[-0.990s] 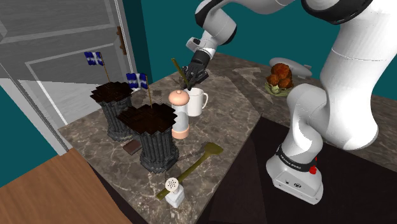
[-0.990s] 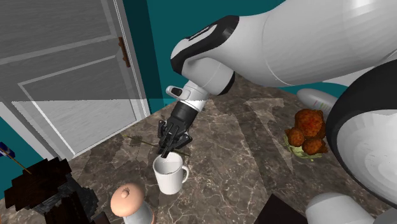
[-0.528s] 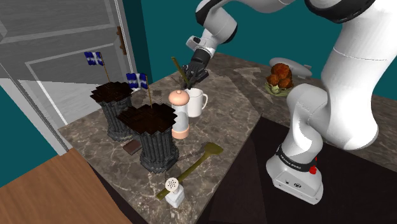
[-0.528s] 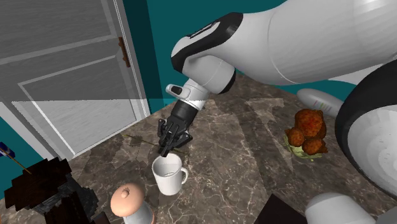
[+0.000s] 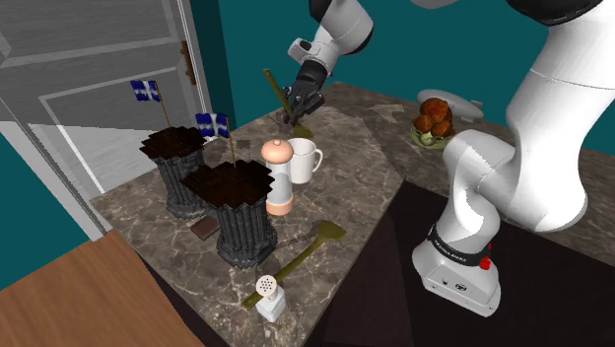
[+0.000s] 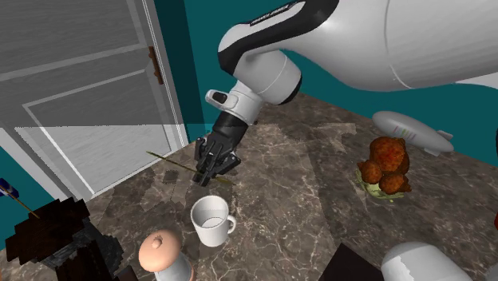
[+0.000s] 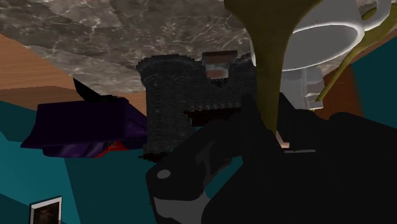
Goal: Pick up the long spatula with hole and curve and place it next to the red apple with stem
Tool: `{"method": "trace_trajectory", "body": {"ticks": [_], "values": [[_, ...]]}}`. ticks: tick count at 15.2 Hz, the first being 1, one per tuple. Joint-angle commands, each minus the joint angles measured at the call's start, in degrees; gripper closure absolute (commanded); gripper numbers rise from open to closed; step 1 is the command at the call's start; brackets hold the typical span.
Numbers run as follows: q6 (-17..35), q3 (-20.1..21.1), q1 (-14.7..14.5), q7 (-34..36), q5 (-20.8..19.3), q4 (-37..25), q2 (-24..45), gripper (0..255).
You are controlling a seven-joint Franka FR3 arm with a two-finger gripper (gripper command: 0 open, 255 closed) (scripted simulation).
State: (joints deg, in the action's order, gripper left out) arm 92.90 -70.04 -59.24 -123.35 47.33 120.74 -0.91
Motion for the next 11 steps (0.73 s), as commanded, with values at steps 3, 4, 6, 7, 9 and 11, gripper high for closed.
{"method": "trace_trajectory", "body": {"ticks": [3,4,6,7,9,11], "values": [[0.19,0.93,-0.1,3.65,-2.69,-1.19,-3.69,255],[0.14,1.25,-0.03,4.49,-3.23,-1.53,-4.46,255],[-0.06,1.9,0.15,6.11,-4.21,-2.26,-5.84,255],[-0.21,2.23,0.26,6.88,-4.64,-2.65,-6.46,255],[-0.58,2.86,0.47,8.37,-5.41,-3.47,-7.57,255],[-1.06,3.47,0.69,9.78,-6.06,-4.36,-8.53,255]]}}
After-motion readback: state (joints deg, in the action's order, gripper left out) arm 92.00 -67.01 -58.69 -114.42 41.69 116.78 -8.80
